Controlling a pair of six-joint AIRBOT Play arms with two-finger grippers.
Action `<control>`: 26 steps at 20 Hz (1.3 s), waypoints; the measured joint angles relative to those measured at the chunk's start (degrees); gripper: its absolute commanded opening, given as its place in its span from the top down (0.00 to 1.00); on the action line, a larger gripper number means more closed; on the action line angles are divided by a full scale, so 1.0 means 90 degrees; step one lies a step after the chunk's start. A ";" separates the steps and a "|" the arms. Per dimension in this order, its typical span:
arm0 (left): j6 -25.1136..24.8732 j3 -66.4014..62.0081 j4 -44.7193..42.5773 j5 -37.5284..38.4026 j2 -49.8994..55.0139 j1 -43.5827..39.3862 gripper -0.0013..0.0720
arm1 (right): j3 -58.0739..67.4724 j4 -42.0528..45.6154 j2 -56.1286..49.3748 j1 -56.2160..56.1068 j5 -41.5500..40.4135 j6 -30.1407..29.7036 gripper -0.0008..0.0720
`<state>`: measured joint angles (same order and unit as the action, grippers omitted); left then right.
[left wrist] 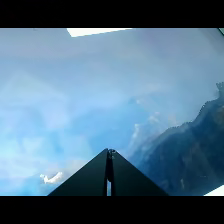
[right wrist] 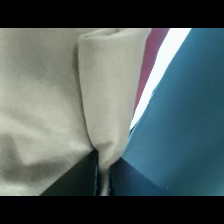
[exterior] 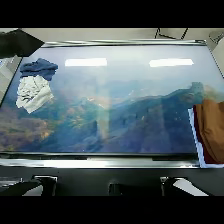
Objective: Fold the clothes and pants, and hang the long-sleeved shirts on hangers.
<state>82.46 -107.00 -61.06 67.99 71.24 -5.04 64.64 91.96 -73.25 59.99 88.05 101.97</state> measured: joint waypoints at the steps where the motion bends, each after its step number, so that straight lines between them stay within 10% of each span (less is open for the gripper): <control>1: 0.0000 0.0000 0.0000 0.0000 0.0000 0.0000 0.95 | -0.0010 0.0024 0.0029 0.0000 -0.0029 -0.0007 0.94; 7: 0.0000 0.0000 0.0000 -0.0005 0.0000 0.0000 0.95 | -0.0410 0.0158 0.0097 0.0000 -0.0199 0.0058 0.93; 8: 0.0002 0.0000 0.0000 -0.0005 0.0000 0.0000 0.95 | -0.0466 0.0189 0.0104 0.0000 -0.0238 0.0063 0.76; 10: 0.0002 0.0000 0.0000 -0.0007 0.0000 0.0000 0.95 | -0.0539 0.0318 0.0129 0.0002 -0.0270 0.0078 0.11; 11: 0.0002 0.0000 0.0000 -0.0010 0.0000 0.0000 0.95 | -0.0549 0.0333 0.0141 0.0005 -0.0308 0.0080 0.03; 18: -0.0007 -0.0058 0.0073 -0.0894 -0.0007 -0.0049 0.95 | 0.1564 -0.0335 0.0284 -0.0010 -0.0777 -0.0525 0.03; 22: 0.0357 -0.0104 -0.1428 -0.1552 0.0253 -0.0155 0.95 | 0.3424 -0.1457 0.0306 -0.0743 -0.2067 -0.1030 0.08; 23: 0.0573 -0.0107 -0.1972 -0.1447 0.0403 -0.0163 0.91 | 0.3653 -0.1613 0.0301 -0.1112 -0.2220 -0.1076 0.08; 24: 0.0760 -0.0112 -0.2528 -0.1141 0.0607 -0.0146 0.66 | 0.3806 -0.1739 0.0265 -0.1571 -0.2234 -0.1073 0.06; 25: 0.0920 -0.0109 -0.2907 -0.0743 0.0838 -0.0109 0.18 | 0.3857 -0.1829 0.0194 -0.2033 -0.2110 -0.1069 0.04; 26: 0.1090 -0.0078 -0.3177 -0.0143 0.1115 -0.0058 0.03 | 0.3815 -0.1897 0.0083 -0.2545 -0.1838 -0.1042 0.03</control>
<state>92.27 -107.70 -89.65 66.70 81.28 -5.56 98.98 74.89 -72.51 37.08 71.50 92.60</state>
